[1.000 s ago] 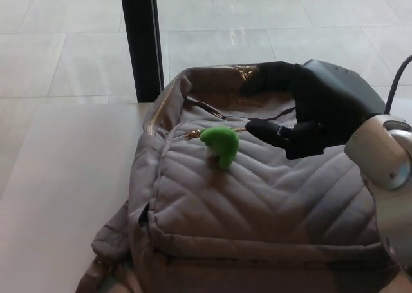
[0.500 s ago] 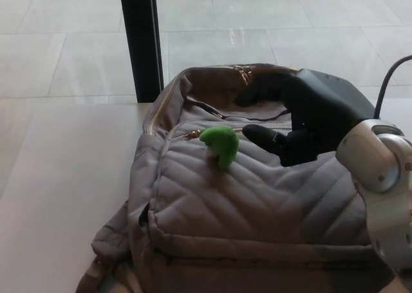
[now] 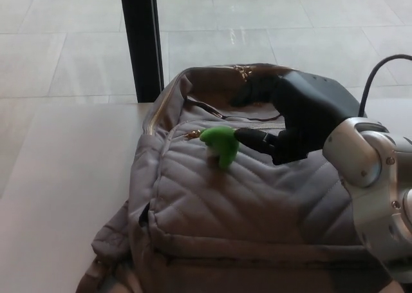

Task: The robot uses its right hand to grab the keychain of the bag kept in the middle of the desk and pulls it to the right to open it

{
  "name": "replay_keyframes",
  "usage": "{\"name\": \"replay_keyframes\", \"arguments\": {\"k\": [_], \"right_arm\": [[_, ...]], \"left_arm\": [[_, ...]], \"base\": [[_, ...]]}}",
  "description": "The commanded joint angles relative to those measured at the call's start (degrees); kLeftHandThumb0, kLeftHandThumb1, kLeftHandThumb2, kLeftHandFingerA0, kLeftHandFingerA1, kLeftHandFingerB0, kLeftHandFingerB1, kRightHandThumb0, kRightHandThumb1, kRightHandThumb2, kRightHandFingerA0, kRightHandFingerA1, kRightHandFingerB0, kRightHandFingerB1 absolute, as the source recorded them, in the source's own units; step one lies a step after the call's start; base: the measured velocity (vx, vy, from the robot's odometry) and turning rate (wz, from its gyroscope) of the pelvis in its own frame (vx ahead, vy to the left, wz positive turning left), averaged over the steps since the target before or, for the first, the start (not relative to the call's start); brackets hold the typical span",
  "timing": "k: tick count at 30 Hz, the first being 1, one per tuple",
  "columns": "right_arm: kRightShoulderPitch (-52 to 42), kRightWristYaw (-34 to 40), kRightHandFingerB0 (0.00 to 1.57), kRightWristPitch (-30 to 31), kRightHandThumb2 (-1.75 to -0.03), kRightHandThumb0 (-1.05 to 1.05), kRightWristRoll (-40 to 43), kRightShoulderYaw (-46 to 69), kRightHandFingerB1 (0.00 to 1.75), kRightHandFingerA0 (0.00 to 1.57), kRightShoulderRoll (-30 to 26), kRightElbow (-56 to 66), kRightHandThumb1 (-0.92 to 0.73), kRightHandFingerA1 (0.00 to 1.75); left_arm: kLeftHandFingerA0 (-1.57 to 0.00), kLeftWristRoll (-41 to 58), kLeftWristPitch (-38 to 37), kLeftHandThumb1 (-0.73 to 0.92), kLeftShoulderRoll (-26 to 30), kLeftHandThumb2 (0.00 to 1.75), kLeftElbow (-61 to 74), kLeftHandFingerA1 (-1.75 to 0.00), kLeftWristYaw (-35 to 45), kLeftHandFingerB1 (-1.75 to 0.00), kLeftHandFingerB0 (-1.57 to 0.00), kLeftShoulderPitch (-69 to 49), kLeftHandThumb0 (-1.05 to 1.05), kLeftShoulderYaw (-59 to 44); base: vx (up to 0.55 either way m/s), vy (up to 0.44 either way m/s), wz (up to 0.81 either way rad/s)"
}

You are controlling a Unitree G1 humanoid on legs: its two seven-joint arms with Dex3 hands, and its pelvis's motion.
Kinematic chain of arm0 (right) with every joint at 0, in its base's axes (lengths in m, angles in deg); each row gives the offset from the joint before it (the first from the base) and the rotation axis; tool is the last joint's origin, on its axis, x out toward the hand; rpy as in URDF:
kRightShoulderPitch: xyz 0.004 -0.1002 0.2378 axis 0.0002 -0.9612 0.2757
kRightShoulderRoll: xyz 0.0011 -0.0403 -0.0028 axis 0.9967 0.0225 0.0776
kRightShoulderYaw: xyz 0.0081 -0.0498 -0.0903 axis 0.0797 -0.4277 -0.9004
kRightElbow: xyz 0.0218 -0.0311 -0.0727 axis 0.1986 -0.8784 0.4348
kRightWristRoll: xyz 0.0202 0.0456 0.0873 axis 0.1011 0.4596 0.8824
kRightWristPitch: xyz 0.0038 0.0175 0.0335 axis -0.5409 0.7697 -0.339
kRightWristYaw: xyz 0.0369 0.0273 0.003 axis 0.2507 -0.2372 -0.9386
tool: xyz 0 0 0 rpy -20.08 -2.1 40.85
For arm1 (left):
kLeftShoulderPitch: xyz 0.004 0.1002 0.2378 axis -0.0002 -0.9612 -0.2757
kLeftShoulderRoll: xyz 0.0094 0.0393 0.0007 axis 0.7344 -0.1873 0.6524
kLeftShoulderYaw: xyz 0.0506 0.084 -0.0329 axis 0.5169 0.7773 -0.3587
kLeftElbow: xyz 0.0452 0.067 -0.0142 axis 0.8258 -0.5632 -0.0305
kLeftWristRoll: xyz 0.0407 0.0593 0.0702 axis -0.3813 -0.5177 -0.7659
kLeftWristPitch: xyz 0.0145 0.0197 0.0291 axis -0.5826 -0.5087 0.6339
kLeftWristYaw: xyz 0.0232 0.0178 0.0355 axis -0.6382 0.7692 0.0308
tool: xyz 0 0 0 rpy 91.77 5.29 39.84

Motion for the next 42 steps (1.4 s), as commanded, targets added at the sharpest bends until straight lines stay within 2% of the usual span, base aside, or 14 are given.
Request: {"name": "replay_keyframes", "arguments": {"k": [1, 7, 11, 12, 13, 14, 20, 21, 25, 29, 30, 34, 40, 42], "right_arm": [[-0.90, 0.65, 0.49, 0.66, -0.74, -0.86, -1.21, 0.39, 0.41, 0.92, -0.77, -2.03, -0.75, 1.61], [-1.52, 0.66, 0.50, 0.40, -0.65, -0.81, -1.88, -0.03, 0.39, 0.92, -0.91, -2.32, -0.83, 1.53], [-0.60, -0.45, 0.48, 1.33, -0.66, -0.85, -2.81, -1.97, 0.39, 0.89, 0.95, -1.59, -0.84, 1.66], [-0.26, -0.64, 0.41, 1.20, -1.11, -0.79, -2.62, -2.31, 0.55, 1.26, 1.51, -1.28, -0.66, 1.48], [0.06, -0.44, 0.46, 0.93, -0.73, -0.88, -2.59, -2.68, 0.40, 0.90, 2.12, -0.97, -0.79, 1.72], [0.40, 0.31, 0.49, 0.16, -0.66, -0.89, -2.82, -3.16, 0.43, 0.96, 2.69, -0.60, -0.86, 1.66], [2.35, -0.04, 0.48, -1.09, -0.67, -0.89, -2.78, -3.65, 0.41, 0.95, 3.76, 0.85, -0.88, 1.60], [2.58, -0.24, 0.47, -1.27, -0.76, -0.92, -2.66, -3.59, 0.42, 0.96, 3.69, 1.21, -0.78, 1.63], [2.52, -1.28, 0.45, -1.10, -0.74, -0.91, -2.23, -2.90, 0.40, 0.95, 2.99, 3.11, -0.78, 1.60], [2.24, -1.45, 0.39, -1.40, -1.02, -0.88, -2.06, -2.66, 0.50, 1.02, 2.57, 3.50, -0.66, 1.42], [1.28, -0.10, 0.44, -2.48, -0.71, -0.89, -2.40, -2.79, 0.45, 0.93, 2.17, 3.09, -0.84, 1.67], [1.23, -1.53, 0.44, -1.10, -0.66, -0.91, -3.84, -4.05, 0.42, 0.94, 1.80, 2.71, -0.86, 1.61], [1.61, -2.35, 0.43, -1.01, -0.66, -0.92, -5.09, -6.00, 0.43, 0.91, 1.45, 1.07, -0.86, 1.60], [1.64, -2.35, 0.42, -0.64, -0.72, -0.94, -4.77, -6.06, 0.43, 0.91, 2.34, 0.60, -0.78, 1.62]], "left_arm": [[-1.20, -0.34, -0.27, 0.76, 0.40, 1.57, 0.01, -1.39, 0.00, -1.13, -0.84, -0.54, -0.77, -0.01], [-0.77, -0.16, -0.73, 0.80, 0.25, 1.41, -0.69, -1.22, 0.28, -1.13, -0.74, 0.23, -1.05, -0.28], [-1.27, -0.11, 0.02, 0.75, 0.23, 1.57, -0.12, -1.44, 0.25, -1.15, -0.88, 0.43, -0.77, -0.13], [-0.82, 0.01, -0.09, 0.81, 0.26, 1.41, -0.21, -1.24, 0.39, -1.12, -0.75, 0.38, -1.05, -0.25], [-1.28, -0.01, -0.32, 0.74, 0.33, 1.57, -0.38, -1.44, 0.67, -1.17, -0.90, 0.29, -0.78, -0.24], [-0.83, 0.23, -0.13, 0.80, 0.33, 1.41, -0.25, -1.26, 0.72, -1.13, -0.76, 0.23, -1.05, -0.46], [-1.25, 0.48, -0.07, 0.76, -0.04, 1.59, -0.29, -1.45, -0.44, -1.16, -0.86, 0.39, -0.80, -1.24], [-0.75, 0.66, -0.06, 0.84, -0.02, 1.41, -0.44, -1.27, -0.16, -1.13, -0.68, 0.41, -1.05, -1.45], [-0.61, 1.57, 0.57, 0.88, -0.19, 1.33, 0.04, -1.25, 0.71, -1.16, -0.63, 0.27, -1.05, -2.67], [-0.73, 0.96, 0.49, 0.85, -0.12, 1.42, 0.30, -1.25, 0.03, -1.14, -0.68, 0.26, -1.05, -2.68], [-1.30, -0.09, -0.15, 0.77, -0.03, 1.59, -0.06, -1.47, -0.68, -1.18, -0.91, 0.38, -0.77, -1.84], [-0.81, -0.24, 0.18, 0.86, -0.02, 1.39, 0.06, -1.26, -0.88, -1.14, -0.75, 0.48, -1.05, -1.49], [-1.40, -0.29, -0.71, 0.80, 0.00, 1.62, -0.16, -1.53, -1.08, -1.21, -0.95, 0.40, -0.81, -1.37], [-0.98, -0.26, -0.45, 0.83, -0.03, 1.55, -0.15, -1.30, -1.60, -1.16, -0.84, 0.56, -1.05, -1.40]], "base": [[0.00, 0.000, 0.00], [0.00, 0.000, 0.00], [0.00, 0.000, 0.00], [0.00, 0.000, 0.00], [0.00, 0.000, 0.00], [0.00, 0.000, 0.00], [0.00, 0.000, 0.00], [0.00, 0.000, 0.00], [0.00, 0.000, 0.00], [0.00, 0.000, 0.00], [0.00, 0.000, 0.00], [0.00, 0.000, 0.00], [0.00, 0.000, 0.00], [0.00, 0.000, 0.00]]}}
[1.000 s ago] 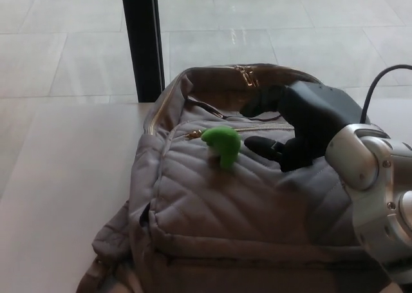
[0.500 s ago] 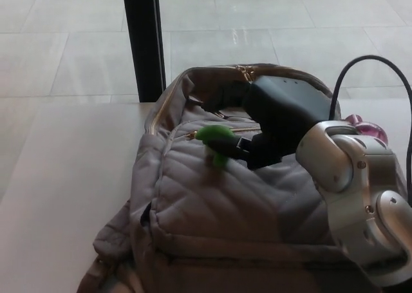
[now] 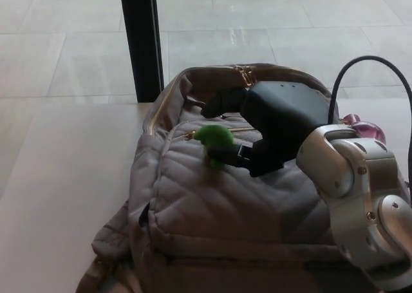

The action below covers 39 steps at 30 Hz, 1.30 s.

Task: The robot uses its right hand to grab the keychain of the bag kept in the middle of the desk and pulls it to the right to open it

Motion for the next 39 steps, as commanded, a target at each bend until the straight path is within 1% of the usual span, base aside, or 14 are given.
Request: {"name": "replay_keyframes", "arguments": {"k": [1, 10, 12, 15, 16, 23, 24, 25, 27, 28, 29, 30, 38, 39], "right_arm": [[0.48, -0.95, 0.42, 0.36, -0.73, -0.94, -1.38, -0.84, 0.41, 0.94, 0.68, -1.73, -0.78, 1.60], [0.58, -1.55, 0.41, 0.48, -0.70, -0.86, -2.91, -2.58, 0.39, 0.94, 1.19, -3.81, -0.73, 1.61], [0.17, -1.16, 0.41, 0.11, -0.64, -0.82, -3.59, -2.35, 0.38, 0.89, -0.08, -5.38, -0.78, 1.53], [-0.78, -0.28, 0.43, -0.05, -0.69, -0.78, -3.32, -1.09, 0.40, 0.91, -0.67, -5.70, -0.71, 1.57], [-1.56, 1.17, 0.45, -0.44, -0.67, -0.68, -2.89, 0.14, 0.42, 0.88, -1.15, -6.63, -0.74, 1.56], [-2.93, 4.13, 0.77, -1.48, -0.72, -0.36, -3.59, 1.33, 0.72, 0.88, -0.25, -6.04, -0.69, 1.63], [-3.05, 4.36, 0.77, -1.62, -0.75, -0.36, -3.44, 1.38, 0.72, 0.88, 0.12, -5.91, -0.68, 1.62], [-3.37, 5.21, 0.76, -2.48, -0.75, -0.36, -2.65, 1.78, 0.70, 0.88, 0.58, -5.89, -0.68, 1.59], [-3.78, 6.74, 0.75, -3.99, -0.73, -0.38, -2.19, 1.99, 0.70, 0.88, 1.42, -5.87, -0.72, 1.58], [-3.84, 7.00, 0.76, -4.59, -0.72, -0.39, -1.82, 2.15, 0.71, 0.87, 1.67, -5.79, -0.74, 1.59], [-3.82, 6.89, 0.83, -5.42, -0.84, -0.35, -1.25, 2.21, 0.83, 0.90, 1.74, -5.64, -0.70, 1.64], [-3.75, 6.78, 0.87, -6.55, -0.91, -0.31, -0.70, 2.09, 0.90, 0.92, 1.74, -5.45, -0.65, 1.64], [-4.48, 10.01, 0.74, -9.64, -1.02, -0.31, -1.40, 2.07, 1.36, 0.93, 2.61, -4.87, -0.61, 1.75], [-4.65, 10.80, 0.75, -10.69, -0.98, -0.34, -0.99, 2.58, 1.37, 0.92, 2.41, -4.95, -0.62, 1.75]], "left_arm": [[-0.91, -0.26, 0.02, 0.81, 0.13, 1.53, -0.59, -1.26, -1.80, -1.16, -0.84, 0.42, -1.05, -0.09], [-1.37, -0.53, -0.38, 0.69, -0.12, 1.51, 0.11, -1.47, -1.32, -1.17, -0.93, 0.17, -0.69, 0.50], [-0.92, -0.76, -0.90, 0.85, -0.01, 1.57, -0.17, -1.26, -1.40, -1.13, -0.79, -0.04, -1.05, 0.74], [-0.95, -0.38, -0.55, 0.92, 0.09, 1.29, -0.05, -1.35, -1.37, -1.19, -0.79, -0.13, -1.05, 0.47], [-0.99, -0.38, -0.86, 0.86, 0.15, 1.58, -0.42, -1.29, -1.47, -1.15, -0.84, -0.20, -1.02, 0.38], [-0.95, -0.38, -1.23, 0.83, -0.38, 1.55, -0.73, -1.29, -1.48, -1.16, -0.84, 0.31, -1.05, 0.51], [-0.96, -0.48, -1.11, 0.92, -0.51, 1.29, -0.70, -1.37, -2.02, -1.21, -0.84, 0.38, -1.05, 0.56], [-0.97, -0.53, -1.03, 0.85, -0.51, 1.57, -0.72, -1.30, -2.05, -1.17, -0.85, 0.41, -1.05, 0.61], [-0.97, -0.23, -1.03, 0.92, -0.50, 1.29, -0.59, -1.37, -1.95, -1.19, -0.79, 0.29, -1.05, 0.29], [-0.98, 0.26, -0.93, 0.85, -0.56, 1.57, -0.55, -1.31, -1.69, -1.16, -0.82, 0.34, -1.05, -0.18], [-0.97, 0.12, -1.14, 0.92, -0.58, 1.31, -0.52, -1.37, -1.77, -1.21, -0.83, 0.25, -1.05, -0.15], [-0.96, -0.48, -1.67, 0.90, -0.53, 1.62, -0.43, -1.31, -2.01, -1.19, -0.87, 0.01, -1.04, 0.27], [-0.90, -0.31, -1.52, 0.90, -0.73, 1.59, -0.40, -1.26, -2.52, -1.14, -0.78, 0.20, -1.05, 0.00], [-1.40, -0.28, -1.59, 0.72, -0.78, 1.53, -0.41, -1.50, -2.55, -1.18, -0.91, 0.23, -0.69, -0.04]], "base": [[0.00, 0.000, 0.00], [0.00, 0.000, 0.00], [0.00, 0.000, 0.00], [0.00, 0.000, 0.00], [0.00, 0.000, 0.00], [0.00, 0.000, 0.00], [0.00, 0.000, 0.00], [0.00, 0.000, 0.00], [0.00, 0.000, 0.00], [0.00, 0.000, 0.00], [0.00, 0.000, 0.00], [0.00, 0.000, 0.00], [0.00, 0.000, 0.00], [0.00, 0.000, 0.00]]}}
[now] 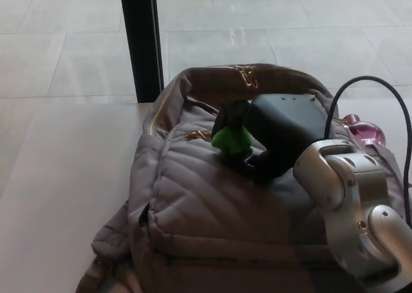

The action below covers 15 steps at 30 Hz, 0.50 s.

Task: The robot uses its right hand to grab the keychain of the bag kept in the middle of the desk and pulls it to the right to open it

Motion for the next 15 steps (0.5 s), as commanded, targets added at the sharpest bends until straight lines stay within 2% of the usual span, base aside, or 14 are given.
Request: {"name": "replay_keyframes", "arguments": {"k": [1, 2, 3, 4, 5, 7, 8, 9, 10, 11, 15], "right_arm": [[-1.46, 4.09, 0.75, -4.89, -0.98, -0.34, 1.40, 1.44, 1.37, 0.92, -0.23, 0.48, -0.62, 1.75], [-1.70, 4.34, 0.76, -5.63, -0.98, -0.33, 1.90, 2.05, 1.46, 0.93, -0.54, 0.52, -0.61, 1.75], [-1.56, 4.45, 0.76, -5.92, -0.98, -0.33, 1.94, 2.20, 1.46, 0.93, -0.46, 0.27, -0.61, 1.75], [-1.90, 4.96, 0.73, -6.26, -1.00, -0.28, 2.37, 2.99, 1.57, 0.91, -0.36, 0.29, -0.58, 1.75], [-2.33, 5.70, 0.73, -6.64, -1.00, -0.28, 3.06, 4.07, 1.57, 0.91, -0.25, 0.34, -0.58, 1.75], [-2.57, 5.77, 0.77, -7.18, -1.03, -0.27, 4.01, 5.41, 1.53, 0.91, -0.28, 0.17, -0.57, 1.75], [-2.71, 5.58, 0.69, -7.18, -1.02, -0.26, 3.88, 5.74, 1.61, 0.89, -0.52, 0.39, -0.57, 1.75], [-2.76, 5.54, 0.69, -7.36, -1.02, -0.26, 3.84, 5.89, 1.61, 0.89, -0.48, 0.36, -0.57, 1.75], [-3.05, 5.65, 0.70, -8.11, -1.04, -0.26, 4.24, 6.48, 1.58, 0.87, -0.90, 0.38, -0.57, 1.75], [-3.23, 5.73, 0.75, -8.62, -1.06, -0.25, 4.47, 6.88, 1.52, 0.89, -1.14, 0.38, -0.57, 1.75], [-3.82, 6.94, 0.73, -11.29, -1.10, -0.23, 5.62, 8.14, 1.58, 0.87, -1.53, -0.34, -0.55, 1.75]], "left_arm": [[-1.40, -0.05, -1.10, 0.72, -0.01, 1.53, 0.09, -1.50, -0.89, -1.18, -0.91, -0.10, -0.69, -0.22], [-0.82, 0.26, -1.28, 0.92, -0.08, 1.32, 0.26, -1.43, -0.69, -1.27, -0.72, -0.22, -1.05, -0.51], [-0.82, 0.29, -1.26, 0.92, -0.03, 1.32, 0.26, -1.43, -0.66, -1.27, -0.72, -0.10, -1.05, -0.59], [-1.40, 0.10, -1.54, 0.77, 0.03, 1.60, 0.37, -1.52, -0.46, -1.19, -0.89, -0.25, -0.76, -0.49], [-1.40, -0.12, -1.97, 0.77, 0.12, 1.60, 0.55, -1.52, -0.16, -1.19, -0.89, -0.53, -0.76, -0.33], [-1.40, -0.05, -2.44, 0.73, 0.20, 1.56, 0.35, -1.50, 0.20, -1.18, -0.90, -0.60, -0.72, -0.43], [-0.79, 0.03, -1.96, 0.92, 0.21, 1.41, 0.48, -1.27, 0.16, -1.15, -0.71, -0.48, -1.05, -0.46], [-0.79, 0.03, -1.92, 0.92, 0.21, 1.41, 0.49, -1.27, 0.16, -1.15, -0.71, -0.47, -1.05, -0.46], [-0.71, 0.00, -2.00, 0.92, 0.20, 1.32, 0.31, -1.36, 0.16, -1.25, -0.65, -0.41, -1.05, -0.46], [-0.75, 0.08, -1.92, 0.92, 0.18, 1.41, 0.29, -1.26, 0.11, -1.16, -0.71, -0.35, -1.05, -0.55], [-0.77, 0.67, -1.79, 0.92, -0.04, 1.38, 0.31, -1.27, -0.25, -1.17, -0.72, -0.09, -1.05, -1.29]], "base": [[0.00, 0.000, 0.00], [0.00, 0.000, 0.00], [0.00, 0.000, 0.00], [0.00, 0.000, 0.00], [0.00, 0.000, 0.00], [0.00, 0.000, 0.00], [0.00, 0.000, 0.00], [0.00, 0.000, 0.00], [0.00, 0.000, 0.00], [0.00, 0.000, 0.00], [0.00, 0.000, 0.00]]}}
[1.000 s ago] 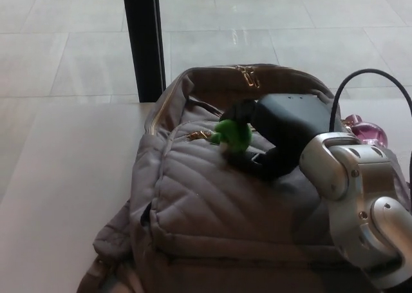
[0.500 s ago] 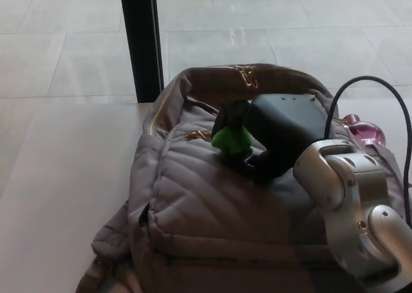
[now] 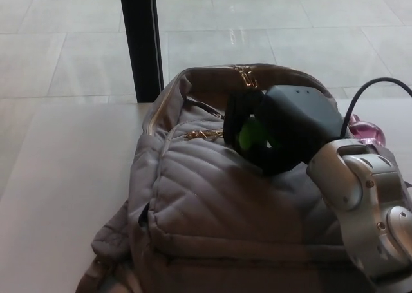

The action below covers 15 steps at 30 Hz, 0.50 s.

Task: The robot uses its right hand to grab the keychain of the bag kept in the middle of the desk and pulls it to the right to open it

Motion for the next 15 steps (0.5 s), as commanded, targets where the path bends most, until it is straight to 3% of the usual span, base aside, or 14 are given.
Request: {"name": "replay_keyframes", "arguments": {"k": [1, 2, 4, 5, 6, 7, 8, 9, 10, 11, 12, 13, 14, 15], "right_arm": [[-0.99, 2.57, 0.74, -4.26, -1.12, -0.23, 2.69, 1.80, 1.59, 0.88, -1.03, -0.70, -0.55, 1.75], [-0.99, 3.16, 0.74, -5.41, -1.16, -0.21, 3.24, 2.01, 1.60, 0.88, -1.03, -1.05, -0.53, 1.75], [-1.01, 3.46, 0.74, -6.18, -1.16, -0.21, 3.51, 2.18, 1.60, 0.88, -1.02, -1.32, -0.53, 1.75], [-0.94, 3.70, 0.73, -7.08, -1.16, -0.23, 3.95, 2.37, 1.63, 0.87, -1.12, -1.67, -0.53, 1.75], [-1.03, 4.37, 0.74, -8.53, -1.18, -0.22, 4.70, 2.59, 1.63, 0.88, -1.05, -2.17, -0.51, 1.75], [-1.20, 4.71, 0.74, -9.26, -1.18, -0.22, 4.64, 2.57, 1.63, 0.88, -1.30, -2.20, -0.51, 1.75], [-1.33, 4.78, 0.73, -9.65, -1.17, -0.23, 4.69, 2.54, 1.64, 0.87, -1.36, -2.17, -0.51, 1.75], [-1.46, 5.05, 0.70, -10.36, -1.17, -0.22, 4.75, 2.46, 1.67, 0.88, -1.48, -2.24, -0.50, 1.75], [-1.58, 5.24, 0.68, -11.05, -1.14, -0.21, 4.88, 2.38, 1.69, 0.89, -1.64, -2.26, -0.50, 1.75], [-1.66, 5.80, 0.69, -12.23, -1.19, -0.18, 5.09, 2.39, 1.70, 0.91, -1.83, -2.55, -0.45, 1.75], [-1.71, 7.67, 1.03, -15.19, -1.20, -0.26, 4.93, 2.21, 1.32, 1.24, -2.55, -3.65, -0.44, 1.45], [-1.66, 9.44, 1.03, -17.71, -1.20, -0.26, 4.37, 1.93, 1.32, 1.24, -3.35, -4.83, -0.44, 1.45], [-1.53, 9.38, 0.72, -18.07, -1.23, -0.20, 4.41, 1.94, 1.70, 0.96, -3.61, -5.08, -0.44, 1.75], [-1.25, 9.36, 1.03, -18.93, -1.17, -0.28, 4.19, 1.91, 1.31, 1.23, -4.41, -5.60, -0.47, 1.43]], "left_arm": [[-1.36, 1.11, -0.81, 0.81, 0.12, 1.65, 0.01, -1.56, -0.01, -1.35, -1.09, 0.07, -0.84, -1.25], [-1.39, 0.65, -1.15, 0.78, 0.18, 1.61, -0.02, -1.55, 0.01, -1.27, -1.00, -0.05, -0.78, -0.92], [-1.39, 0.39, -1.30, 0.78, 0.20, 1.61, -0.04, -1.55, 0.01, -1.27, -1.00, -0.10, -0.78, -0.80], [-1.37, 1.02, -1.56, 0.66, -0.02, 1.49, -0.19, -1.48, 0.29, -1.20, -0.93, -0.11, -0.67, -1.39], [-0.91, 1.02, -1.63, 0.86, -0.05, 1.55, -0.42, -1.29, 0.07, -1.18, -0.80, -0.02, -1.05, -1.51], [-0.89, 0.89, -1.65, 0.87, -0.11, 1.58, -0.43, -1.28, -0.12, -1.20, -0.83, 0.06, -1.05, -1.51], [-0.94, 0.78, -1.75, 0.92, -0.11, 1.32, -0.42, -1.36, -0.11, -1.26, -0.88, 0.04, -1.05, -1.49], [-0.93, 0.34, -2.08, 0.92, -0.06, 1.32, -0.41, -1.36, -0.09, -1.24, -0.89, -0.07, -1.05, -1.15], [-0.85, 0.19, -1.86, 0.89, -0.03, 1.57, -0.16, -1.27, -0.09, -1.18, -0.83, -0.10, -1.05, -1.02], [-0.82, 0.36, -1.76, 0.92, -0.05, 1.32, -0.05, -1.46, -0.06, -1.32, -0.80, -0.12, -1.05, -1.16], [-0.96, 0.58, -1.94, 0.88, -0.10, 1.58, 0.02, -1.33, 0.01, -1.18, -0.80, -0.20, -1.05, -1.39], [-0.96, 0.58, -2.13, 0.88, -0.12, 1.58, 0.14, -1.33, 0.02, -1.18, -0.80, -0.31, -1.05, -1.40], [-0.96, 0.51, -2.06, 0.87, -0.11, 1.58, 0.03, -1.33, -0.20, -1.20, -0.82, -0.18, -1.05, -1.39], [-0.95, 0.45, -2.00, 0.90, -0.09, 1.61, -0.13, -1.33, -0.52, -1.21, -0.85, -0.01, -1.05, -1.40]], "base": [[0.00, 0.000, 0.00], [0.00, 0.000, 0.00], [0.00, 0.000, 0.00], [0.00, 0.000, 0.00], [0.00, 0.000, 0.00], [0.00, 0.000, 0.00], [0.00, 0.000, 0.00], [0.00, 0.000, 0.00], [0.00, 0.000, 0.00], [0.00, 0.000, 0.00], [0.00, 0.000, 0.00], [0.00, 0.000, 0.00], [0.00, 0.000, 0.00], [0.00, 0.000, 0.00]]}}
